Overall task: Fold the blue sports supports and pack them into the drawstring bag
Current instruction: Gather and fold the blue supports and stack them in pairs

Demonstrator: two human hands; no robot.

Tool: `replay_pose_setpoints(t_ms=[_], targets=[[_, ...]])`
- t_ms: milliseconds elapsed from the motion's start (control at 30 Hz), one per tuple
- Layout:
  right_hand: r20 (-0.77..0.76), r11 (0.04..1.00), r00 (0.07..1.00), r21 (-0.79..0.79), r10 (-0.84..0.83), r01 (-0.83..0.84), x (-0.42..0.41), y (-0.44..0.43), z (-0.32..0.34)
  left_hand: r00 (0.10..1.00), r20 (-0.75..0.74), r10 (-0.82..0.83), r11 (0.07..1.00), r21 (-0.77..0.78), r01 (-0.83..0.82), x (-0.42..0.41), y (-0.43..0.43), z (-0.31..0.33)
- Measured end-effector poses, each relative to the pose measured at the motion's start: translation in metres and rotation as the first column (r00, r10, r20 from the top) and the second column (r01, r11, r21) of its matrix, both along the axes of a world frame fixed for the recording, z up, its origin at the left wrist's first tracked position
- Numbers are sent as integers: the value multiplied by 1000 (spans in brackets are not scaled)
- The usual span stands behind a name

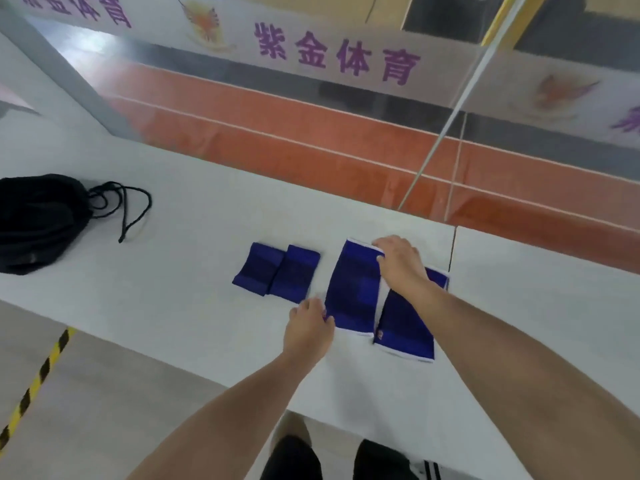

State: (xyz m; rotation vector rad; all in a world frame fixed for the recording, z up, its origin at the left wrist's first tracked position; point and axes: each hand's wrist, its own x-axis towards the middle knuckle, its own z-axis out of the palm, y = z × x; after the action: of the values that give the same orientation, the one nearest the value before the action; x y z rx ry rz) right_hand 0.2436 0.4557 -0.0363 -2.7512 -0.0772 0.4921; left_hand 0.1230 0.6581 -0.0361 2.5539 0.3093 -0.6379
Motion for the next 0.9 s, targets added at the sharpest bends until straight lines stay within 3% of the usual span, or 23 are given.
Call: replay_pose_setpoints(t_ms=[100,233,333,433,567,667,767,900], targets=[[-33,998,998,36,-58,60,-34,1,-3,926,85,-369,930,37,367,12,4,1],[-26,992,992,20,-127,127,-75,4,-11,687,63,-724,689,114,716,40,10,-14],[-59,997,996,-54,-64,61,-99,5,-21,479,-27,-877,467,182,865,58,11,-34],[-166,988,986,-147,22,-46,-120,7,-33,368,-61,-928,343,246,907,65,14,-51],[-181,987,984,-157,7,-36,-134,9,-42,325,-82,-942,290,290,912,65,18,-60],[-79,991,995,-123,-66,56,-141,0,-43,363,-58,-930,339,247,908,64,12,-49],[-13,975,991,-183,-130,126,-152,-19,-39,419,73,-905,424,230,876,64,-1,-36],[-20,968,993,-225,-118,110,-167,-41,-45,406,38,-913,404,222,887,57,-20,-44]])
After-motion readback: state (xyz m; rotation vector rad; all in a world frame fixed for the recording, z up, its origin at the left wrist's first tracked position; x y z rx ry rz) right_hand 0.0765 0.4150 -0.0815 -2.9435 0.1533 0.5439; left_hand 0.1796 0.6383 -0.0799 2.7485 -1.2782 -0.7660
